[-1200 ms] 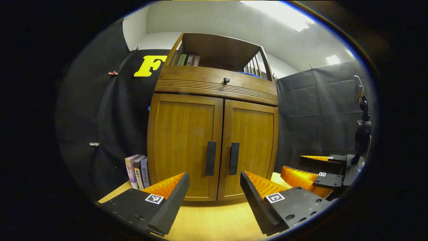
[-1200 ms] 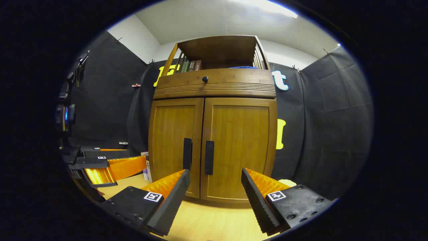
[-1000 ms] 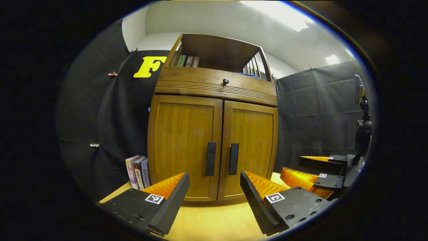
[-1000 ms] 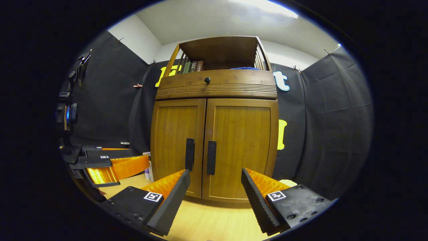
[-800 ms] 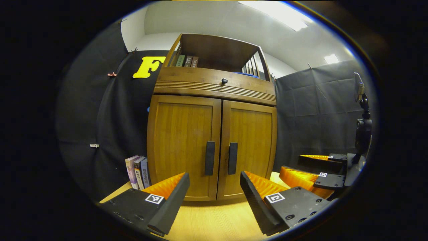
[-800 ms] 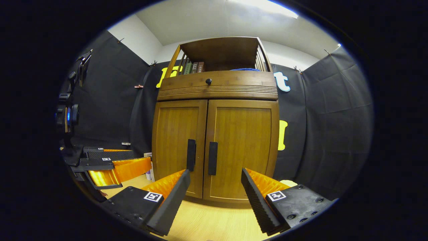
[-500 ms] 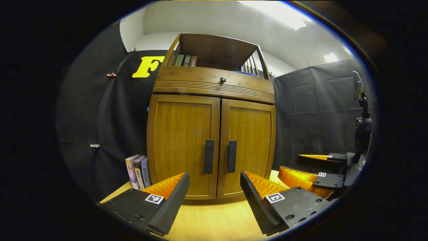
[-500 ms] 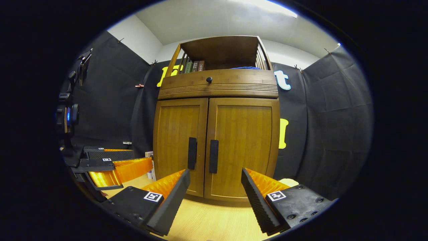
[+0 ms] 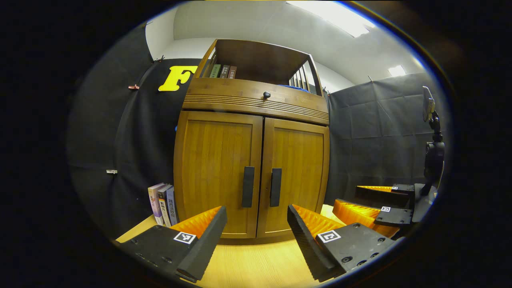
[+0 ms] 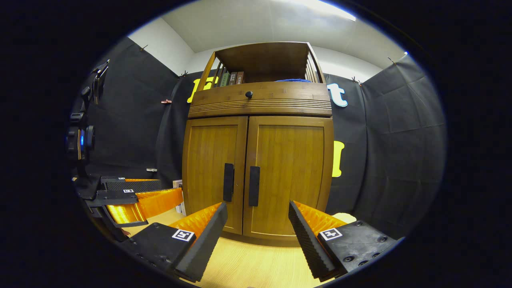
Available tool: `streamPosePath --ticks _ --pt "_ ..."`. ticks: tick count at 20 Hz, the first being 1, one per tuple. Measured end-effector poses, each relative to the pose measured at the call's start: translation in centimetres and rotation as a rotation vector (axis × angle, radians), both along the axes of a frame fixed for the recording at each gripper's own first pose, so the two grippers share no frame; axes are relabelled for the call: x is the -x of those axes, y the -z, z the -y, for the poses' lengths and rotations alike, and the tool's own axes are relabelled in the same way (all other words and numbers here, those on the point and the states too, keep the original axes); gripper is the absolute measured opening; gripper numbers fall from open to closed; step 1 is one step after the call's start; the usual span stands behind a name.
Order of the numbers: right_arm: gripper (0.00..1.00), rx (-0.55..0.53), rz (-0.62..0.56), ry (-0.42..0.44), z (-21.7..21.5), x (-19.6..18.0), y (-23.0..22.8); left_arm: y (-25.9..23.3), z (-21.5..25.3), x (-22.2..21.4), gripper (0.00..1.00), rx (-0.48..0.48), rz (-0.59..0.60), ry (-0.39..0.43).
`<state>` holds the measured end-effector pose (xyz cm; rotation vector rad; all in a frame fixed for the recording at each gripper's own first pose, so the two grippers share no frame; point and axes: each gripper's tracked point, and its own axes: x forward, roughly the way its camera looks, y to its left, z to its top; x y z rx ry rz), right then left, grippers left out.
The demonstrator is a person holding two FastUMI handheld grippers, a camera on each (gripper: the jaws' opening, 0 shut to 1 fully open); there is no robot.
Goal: Open the right door of the double-door shoe cabinet with the right hand, and open the left door with the left hand.
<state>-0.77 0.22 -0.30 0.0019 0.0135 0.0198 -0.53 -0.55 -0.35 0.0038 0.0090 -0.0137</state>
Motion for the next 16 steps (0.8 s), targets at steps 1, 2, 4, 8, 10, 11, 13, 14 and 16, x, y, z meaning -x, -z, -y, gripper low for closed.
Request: streamPosePath --ticks 1,2,4,8,10,11,13,14,16 --pt "0.97 0.001 -0.001 0.000 0.0 -0.1 0.1 -0.1 -0.1 0.0 0.95 0.001 0.001 -0.001" --pt "0.97 0.002 0.000 0.001 0.0 -0.2 0.0 0.0 -0.1 0.0 0.95 0.001 0.002 -0.002" --pt "0.97 0.005 0.001 0.002 -0.1 -0.5 0.0 0.0 -0.1 -0.1 0.95 0.001 0.002 -0.002" --pt "0.97 -0.001 0.010 -0.002 -0.4 -1.7 -0.1 0.1 -0.3 -0.4 0.95 0.000 -0.001 0.002" --pt "0.97 -0.003 0.013 -0.006 -0.6 -2.5 -0.1 0.3 -0.5 -0.7 0.95 -0.001 -0.004 0.004" --pt "0.97 -0.006 0.012 -0.009 -0.7 -3.0 -0.1 0.5 -0.6 -0.6 0.95 -0.001 -0.006 0.004" --pt "0.97 -0.010 0.010 -0.016 -1.0 -3.9 0.1 0.6 -0.6 -0.6 0.95 0.003 -0.008 0.005" --pt "0.97 -0.010 0.006 -0.019 -1.1 -4.4 0.3 0.7 -0.6 -0.7 0.95 0.004 -0.011 0.008" --pt "0.97 -0.010 -0.001 -0.029 -1.4 -5.7 0.5 0.9 -0.8 -1.0 0.95 0.002 -0.014 0.007"
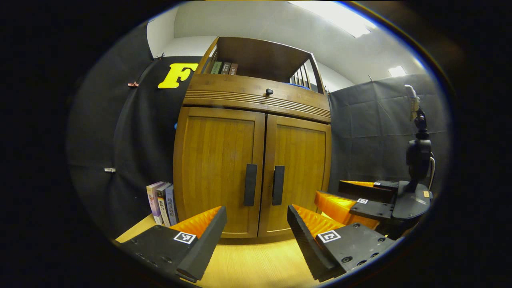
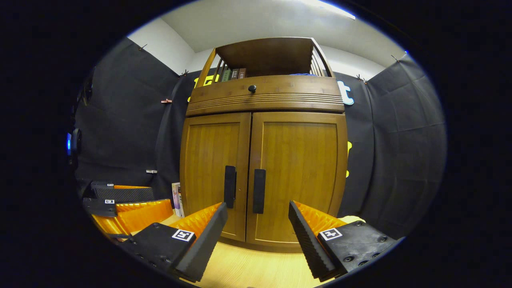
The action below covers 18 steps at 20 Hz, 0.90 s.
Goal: Open the right door of the double-door shoe cabinet with the right hand, and open the left door with the left hand.
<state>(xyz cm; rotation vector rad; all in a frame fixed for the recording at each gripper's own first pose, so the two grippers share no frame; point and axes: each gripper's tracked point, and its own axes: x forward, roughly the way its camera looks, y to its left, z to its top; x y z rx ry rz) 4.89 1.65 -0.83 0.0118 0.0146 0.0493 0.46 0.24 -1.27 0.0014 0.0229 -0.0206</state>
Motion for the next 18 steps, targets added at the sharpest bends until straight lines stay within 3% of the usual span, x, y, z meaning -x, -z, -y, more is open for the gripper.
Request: streamPosePath --ticks 18 --pt "0.94 0.003 -0.017 0.077 -0.5 -14.9 3.4 1.6 -4.1 -0.1 0.94 0.019 -0.029 -0.060"
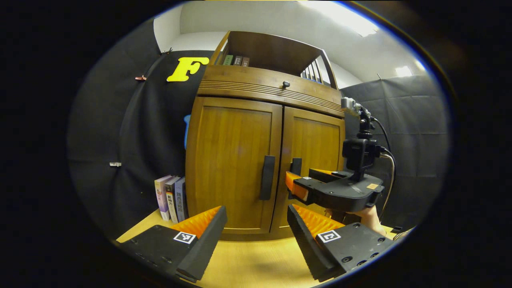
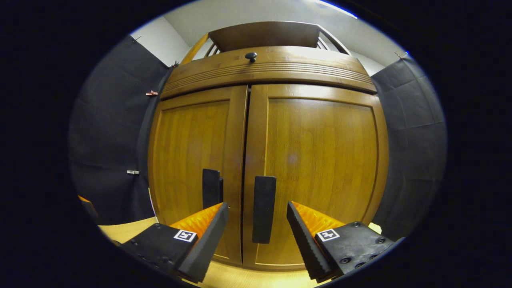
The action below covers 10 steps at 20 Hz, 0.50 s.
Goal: Open the right door of the double-door shoe cabinet with the right hand, and open the left door with the left hand.
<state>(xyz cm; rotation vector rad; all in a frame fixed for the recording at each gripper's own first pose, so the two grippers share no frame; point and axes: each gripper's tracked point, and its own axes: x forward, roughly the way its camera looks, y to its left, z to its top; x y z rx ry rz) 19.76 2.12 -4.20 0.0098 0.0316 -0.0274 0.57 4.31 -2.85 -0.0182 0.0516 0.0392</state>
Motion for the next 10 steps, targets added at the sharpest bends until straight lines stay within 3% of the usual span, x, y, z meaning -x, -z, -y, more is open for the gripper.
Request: streamPosePath --ticks 5,6,8,10 --pt "0.92 -0.008 -0.033 0.028 0.6 -2.4 1.5 0.1 -1.3 0.2 0.94 -0.003 0.001 -0.030" --pt "0.83 -0.008 -0.033 0.033 0.7 -2.7 1.7 0.1 -1.6 0.3 0.94 -0.006 0.000 -0.035" --pt "0.83 -0.010 -0.036 0.042 0.8 -2.5 1.8 0.1 -2.0 0.5 0.94 -0.012 -0.002 -0.047" --pt "0.59 -0.018 -0.041 0.048 1.0 -3.7 2.1 0.3 -2.4 0.7 0.94 -0.016 -0.013 -0.061"
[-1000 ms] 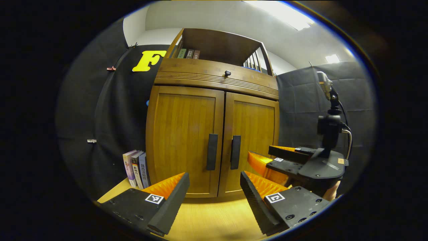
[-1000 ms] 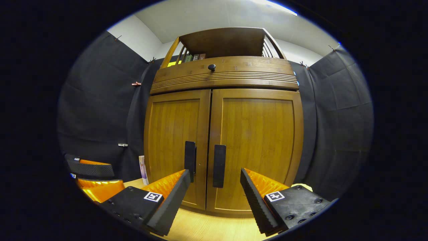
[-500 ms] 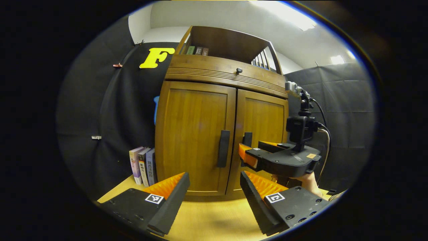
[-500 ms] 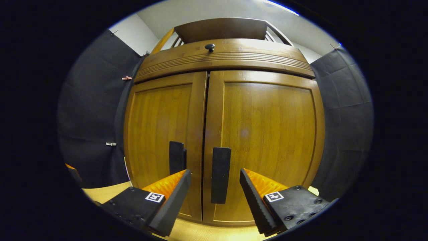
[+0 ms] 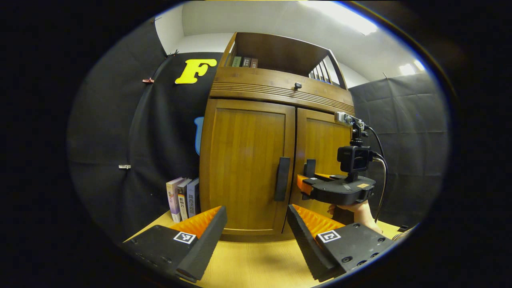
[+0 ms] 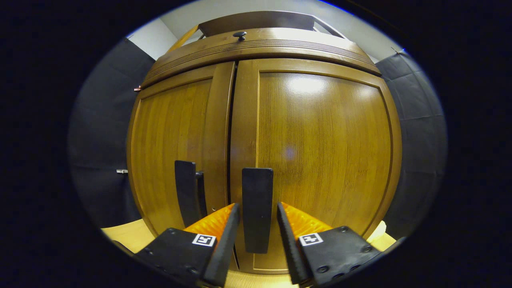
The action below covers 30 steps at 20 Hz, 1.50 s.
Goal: Open the right door of the double-door shoe cabinet with the right hand, and open the left door with the left hand.
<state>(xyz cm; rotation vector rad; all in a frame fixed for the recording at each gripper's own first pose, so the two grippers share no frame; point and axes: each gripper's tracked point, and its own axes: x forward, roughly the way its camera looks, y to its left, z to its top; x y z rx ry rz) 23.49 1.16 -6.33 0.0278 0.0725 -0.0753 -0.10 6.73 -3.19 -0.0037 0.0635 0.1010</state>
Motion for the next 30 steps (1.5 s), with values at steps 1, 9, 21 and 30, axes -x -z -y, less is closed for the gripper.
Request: streamPosePath --ticks 1,9,21,30 --pt "0.57 -0.004 -0.006 0.002 0.0 -0.3 0.3 0.2 -0.2 0.1 0.95 -0.003 -0.006 -0.008" --pt "0.38 0.012 -0.006 0.021 -0.1 -0.4 0.3 0.7 -0.3 0.8 0.94 0.020 -0.016 -0.014" --pt "0.31 -0.004 -0.026 -0.053 -0.2 4.1 -0.4 -0.5 -0.4 3.6 0.94 0.026 0.012 -0.053" --pt "0.28 -0.001 -0.039 -0.137 2.0 13.2 -2.1 -1.4 4.1 4.8 0.94 0.024 0.027 -0.012"
